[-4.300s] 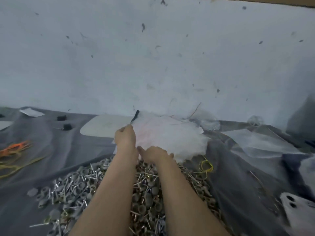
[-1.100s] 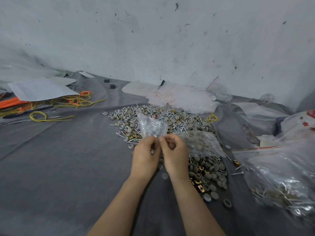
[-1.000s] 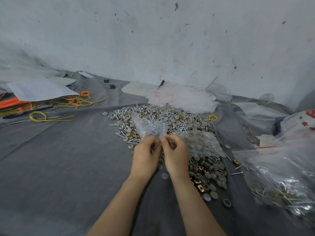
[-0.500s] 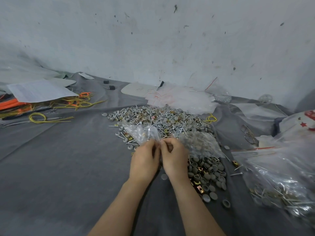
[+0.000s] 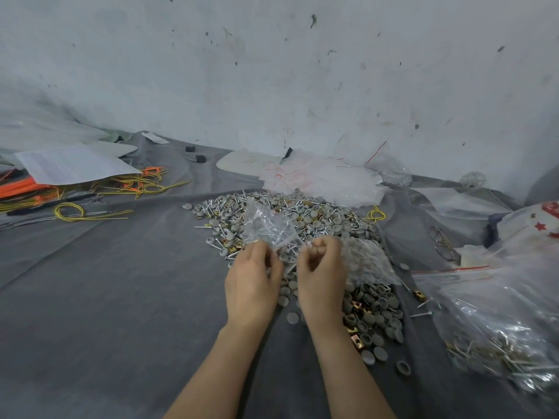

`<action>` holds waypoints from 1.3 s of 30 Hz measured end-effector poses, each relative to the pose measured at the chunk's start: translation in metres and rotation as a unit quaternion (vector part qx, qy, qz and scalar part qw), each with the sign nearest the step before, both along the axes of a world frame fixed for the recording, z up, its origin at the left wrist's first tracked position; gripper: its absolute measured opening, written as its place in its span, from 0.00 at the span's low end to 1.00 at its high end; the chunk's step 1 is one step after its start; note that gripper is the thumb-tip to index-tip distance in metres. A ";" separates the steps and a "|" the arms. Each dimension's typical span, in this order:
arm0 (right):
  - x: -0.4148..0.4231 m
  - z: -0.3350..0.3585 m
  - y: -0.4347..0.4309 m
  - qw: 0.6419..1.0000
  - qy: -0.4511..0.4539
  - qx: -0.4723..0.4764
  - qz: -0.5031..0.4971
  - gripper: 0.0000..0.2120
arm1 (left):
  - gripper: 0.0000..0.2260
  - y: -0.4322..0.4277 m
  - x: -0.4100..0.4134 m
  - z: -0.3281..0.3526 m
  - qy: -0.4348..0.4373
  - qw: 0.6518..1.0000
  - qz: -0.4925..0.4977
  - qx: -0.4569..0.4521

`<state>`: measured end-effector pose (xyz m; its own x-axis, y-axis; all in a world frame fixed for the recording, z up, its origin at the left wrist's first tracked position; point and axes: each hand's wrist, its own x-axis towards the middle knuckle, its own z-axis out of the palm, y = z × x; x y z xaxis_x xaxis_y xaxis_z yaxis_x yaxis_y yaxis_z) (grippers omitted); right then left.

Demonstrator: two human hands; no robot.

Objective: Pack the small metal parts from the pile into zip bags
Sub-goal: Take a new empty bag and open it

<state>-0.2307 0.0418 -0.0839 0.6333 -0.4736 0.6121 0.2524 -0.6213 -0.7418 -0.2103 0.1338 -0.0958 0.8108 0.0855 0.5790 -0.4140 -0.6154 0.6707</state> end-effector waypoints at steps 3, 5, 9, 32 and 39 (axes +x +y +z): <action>-0.001 0.002 0.006 0.998 -0.025 -0.039 0.053 0.04 | 0.08 0.004 -0.001 0.003 -0.032 0.999 0.007 0.021; -0.003 0.001 0.010 0.992 0.024 -0.046 0.116 0.07 | 0.06 0.005 -0.003 0.004 -0.088 0.995 -0.017 0.044; 0.002 0.011 0.008 0.941 0.107 0.164 0.276 0.18 | 0.07 0.002 -0.005 0.005 -0.201 0.969 -0.085 0.113; 0.004 0.060 0.009 0.665 0.067 0.565 0.484 0.43 | 0.14 -0.028 -0.019 0.042 0.313 0.539 -0.435 -0.650; 0.001 0.046 0.016 0.745 0.185 0.442 0.463 0.32 | 0.19 -0.009 -0.004 0.041 0.237 0.680 -0.299 -0.627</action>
<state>-0.2298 0.0574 -0.0377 0.9873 0.1570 0.0223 -0.0542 0.4664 -0.8829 -0.2145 0.1250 -0.0552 0.9876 -0.1564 0.0159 0.1074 0.7449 0.6584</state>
